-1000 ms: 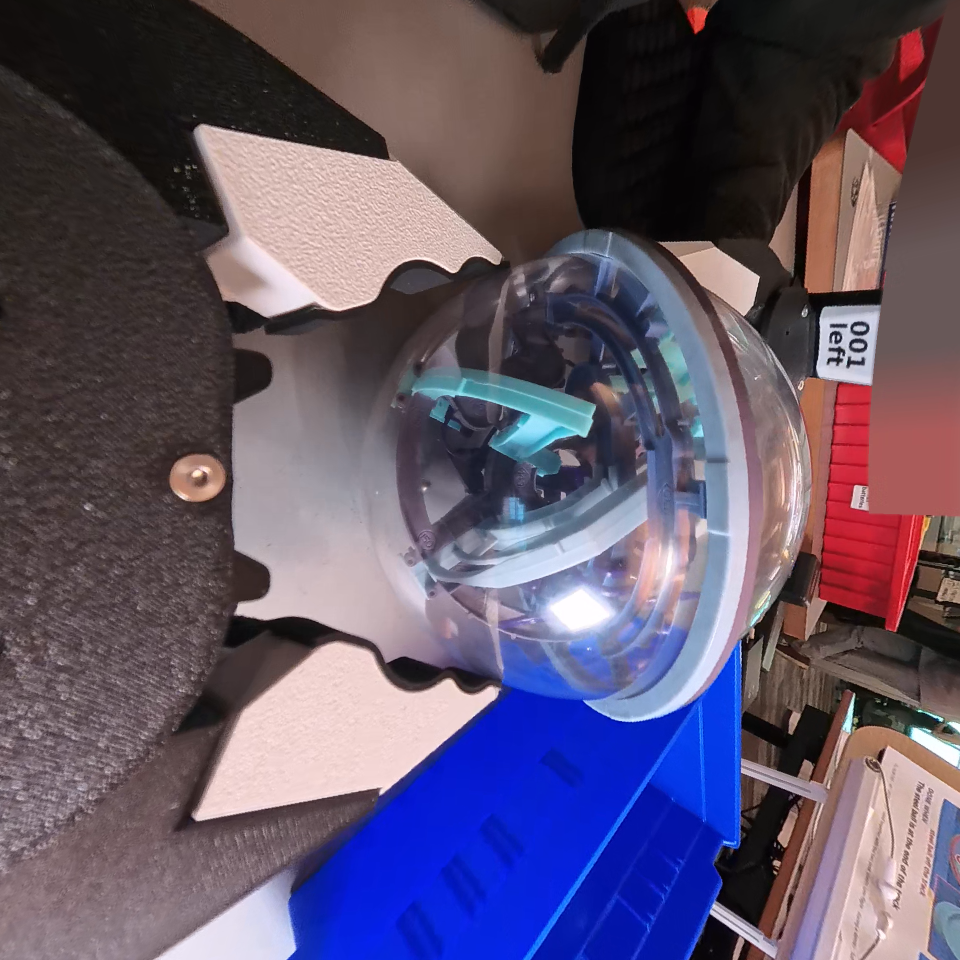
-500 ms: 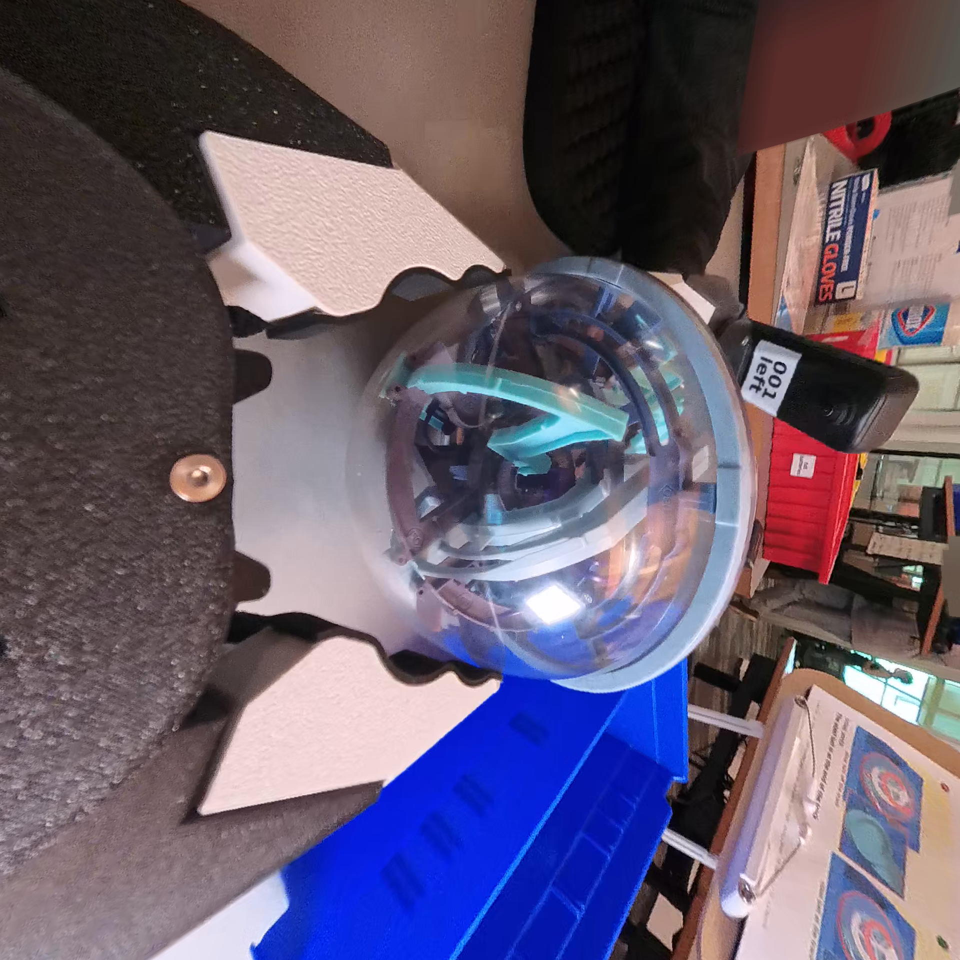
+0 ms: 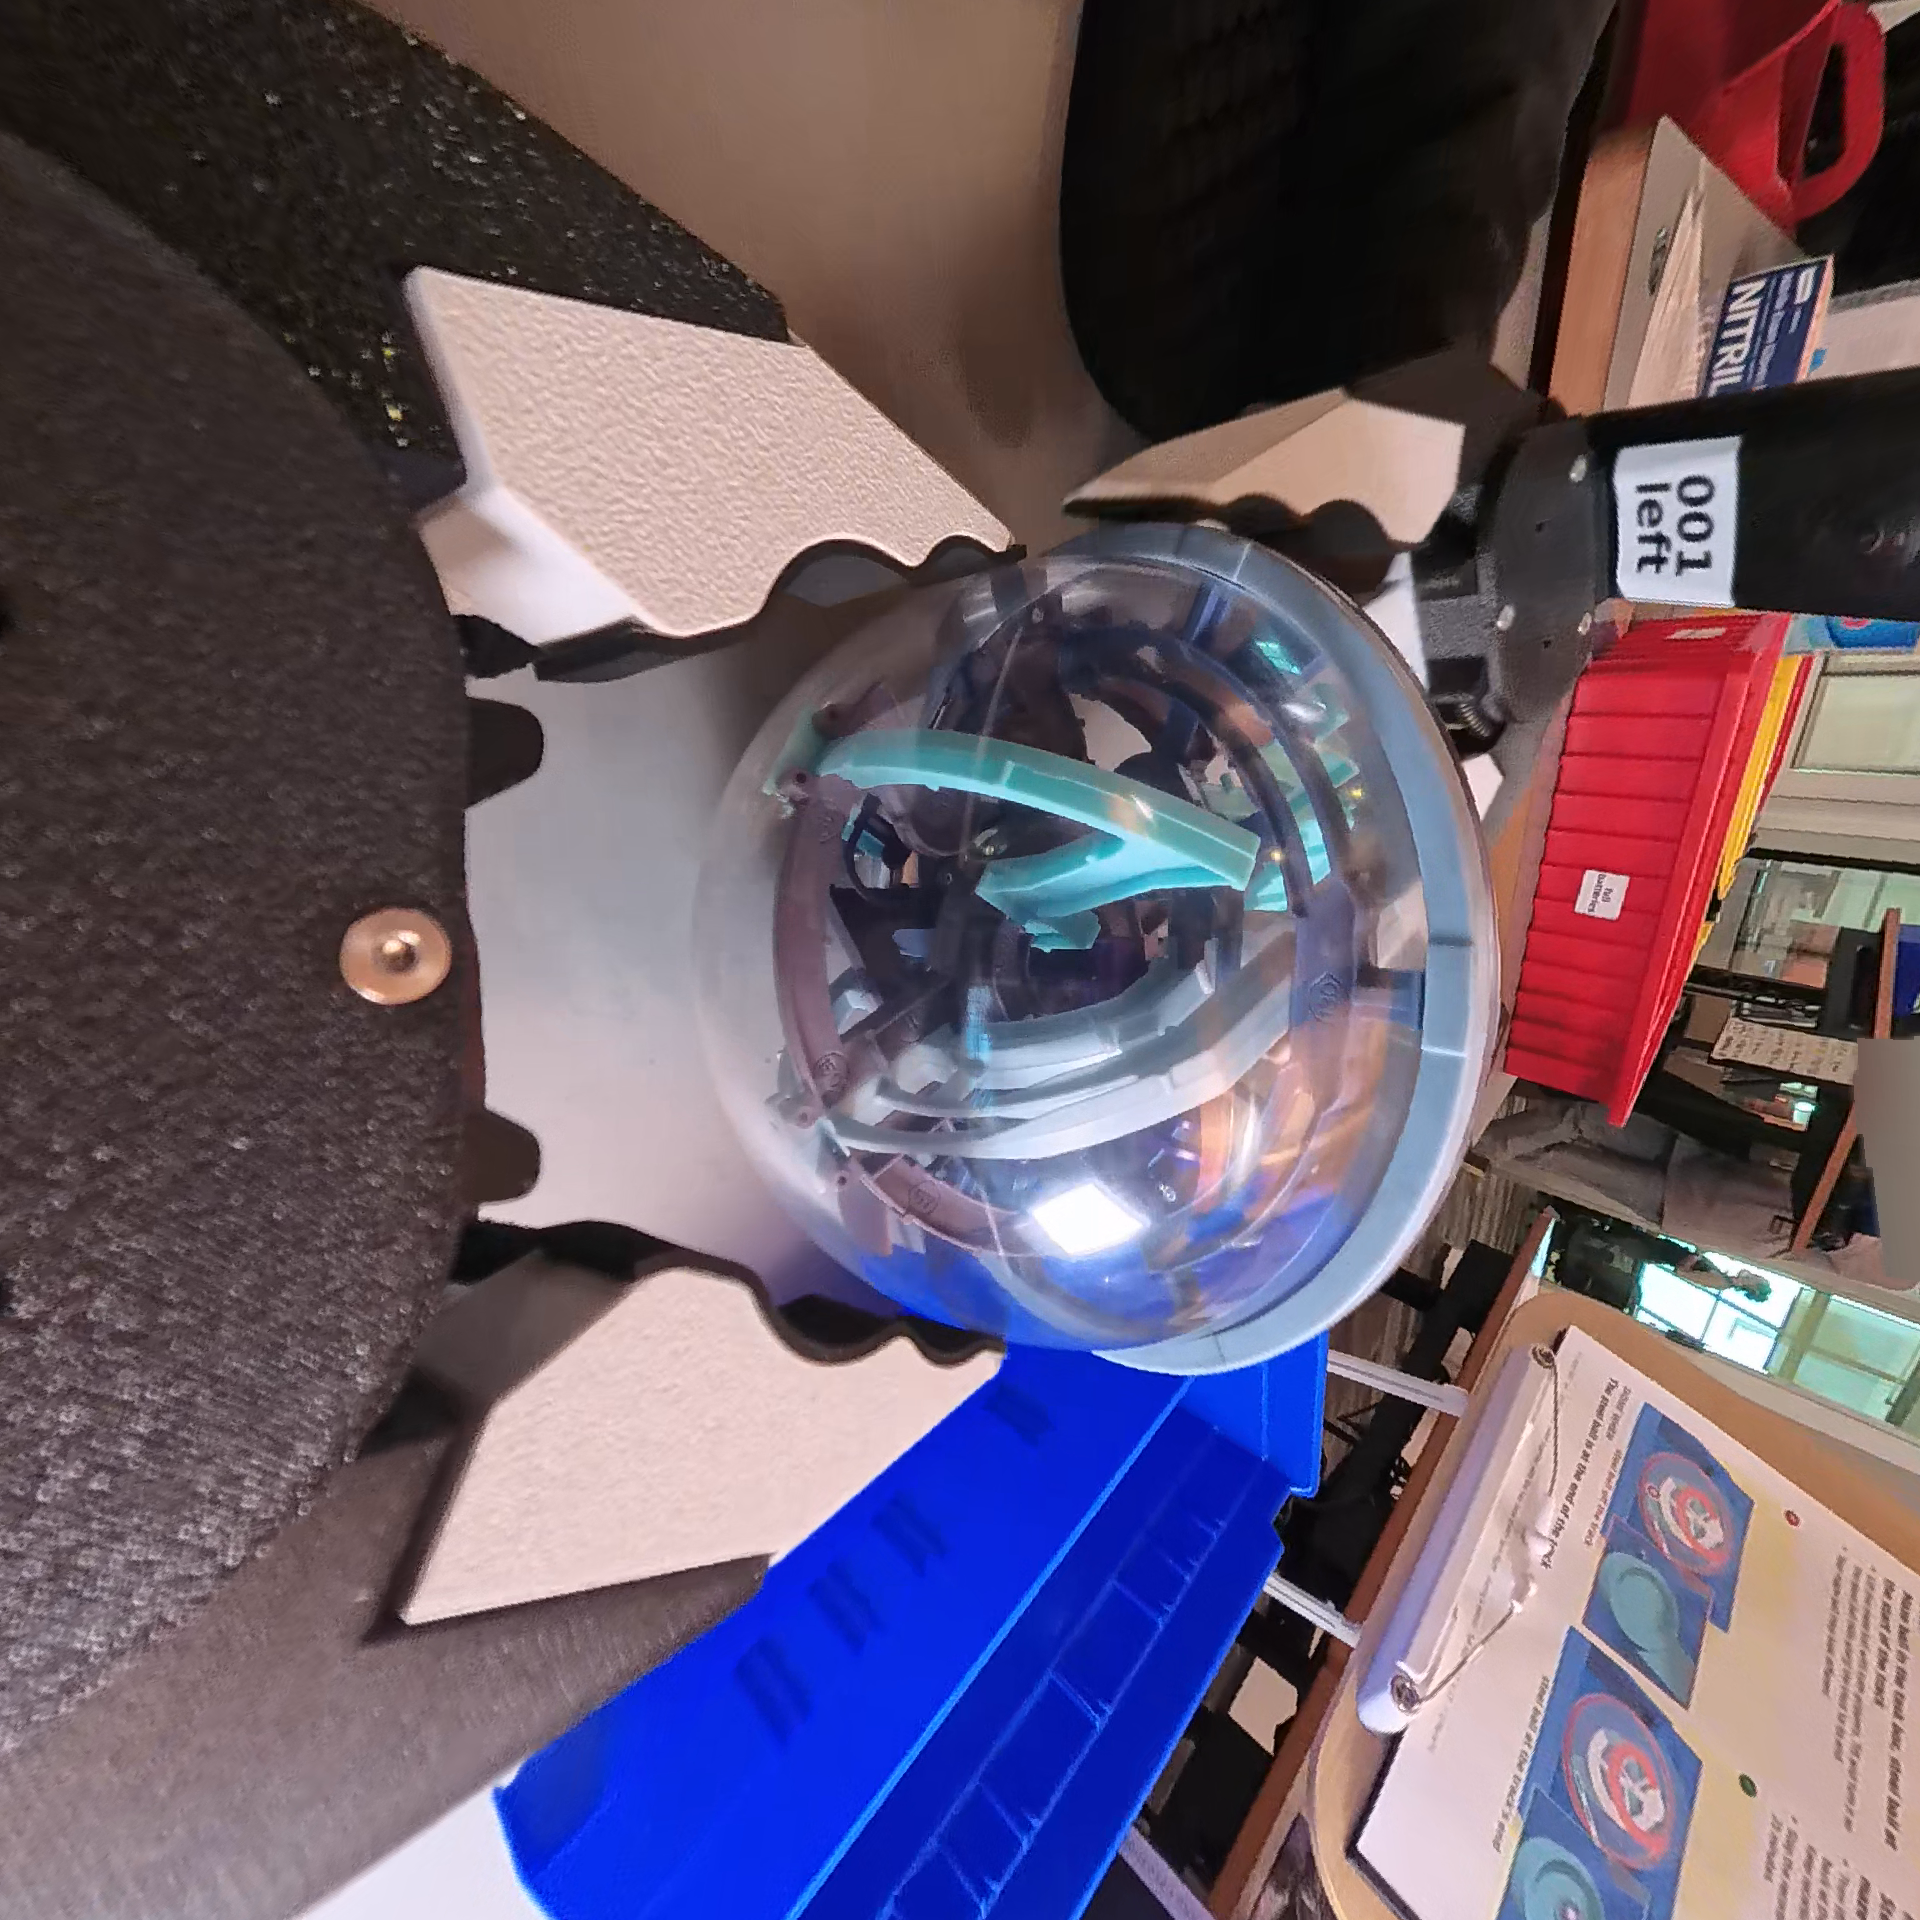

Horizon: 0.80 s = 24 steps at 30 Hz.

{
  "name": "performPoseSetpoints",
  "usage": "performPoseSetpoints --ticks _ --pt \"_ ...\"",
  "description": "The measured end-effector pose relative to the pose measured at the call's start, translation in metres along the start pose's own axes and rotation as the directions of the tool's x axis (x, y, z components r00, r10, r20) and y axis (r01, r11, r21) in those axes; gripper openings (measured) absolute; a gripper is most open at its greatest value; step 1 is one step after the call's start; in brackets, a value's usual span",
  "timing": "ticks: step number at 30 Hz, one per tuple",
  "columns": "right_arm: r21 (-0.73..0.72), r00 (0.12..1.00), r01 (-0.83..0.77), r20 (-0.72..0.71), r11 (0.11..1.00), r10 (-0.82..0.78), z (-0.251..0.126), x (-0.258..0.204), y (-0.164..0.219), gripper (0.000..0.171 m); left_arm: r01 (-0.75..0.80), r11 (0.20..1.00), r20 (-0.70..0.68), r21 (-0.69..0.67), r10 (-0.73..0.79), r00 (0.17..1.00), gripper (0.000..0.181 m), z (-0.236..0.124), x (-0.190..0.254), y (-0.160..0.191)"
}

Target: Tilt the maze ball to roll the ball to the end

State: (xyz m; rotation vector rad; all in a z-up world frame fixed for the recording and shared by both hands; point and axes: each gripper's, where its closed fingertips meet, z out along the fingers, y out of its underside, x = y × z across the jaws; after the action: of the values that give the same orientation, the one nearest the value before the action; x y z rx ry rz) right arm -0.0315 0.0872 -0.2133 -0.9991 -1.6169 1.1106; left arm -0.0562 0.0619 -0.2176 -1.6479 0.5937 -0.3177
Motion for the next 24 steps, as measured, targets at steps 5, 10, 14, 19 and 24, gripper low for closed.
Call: performPoseSetpoints --ticks 5,10,14,19,24 --pt "-0.018 0.999 0.037 -0.011 0.999 -0.037 0.002 0.000 0.004 0.136 -0.092 0.996 0.043 -0.016 0.092 0.995 0.144 0.001 -0.002 0.004" --pt "-0.060 0.999 0.047 0.001 0.997 -0.047 0.005 -0.001 0.016 0.136 -0.203 0.979 0.075 -0.018 0.203 0.976 0.142 -0.001 0.000 0.003" --pt "-0.060 0.998 0.059 0.004 0.996 -0.059 0.006 -0.002 0.017 0.136 -0.227 0.974 0.080 -0.014 0.228 0.970 0.141 -0.003 0.000 0.004" --pt "-0.065 0.998 0.065 0.006 0.996 -0.065 0.005 -0.002 0.017 0.135 -0.232 0.973 0.081 -0.006 0.232 0.969 0.141 -0.003 0.001 0.004" --pt "-0.071 0.997 0.074 0.003 0.995 -0.074 0.005 -0.002 0.017 0.134 -0.237 0.972 0.079 0.001 0.236 0.968 0.141 -0.003 0.001 0.004"
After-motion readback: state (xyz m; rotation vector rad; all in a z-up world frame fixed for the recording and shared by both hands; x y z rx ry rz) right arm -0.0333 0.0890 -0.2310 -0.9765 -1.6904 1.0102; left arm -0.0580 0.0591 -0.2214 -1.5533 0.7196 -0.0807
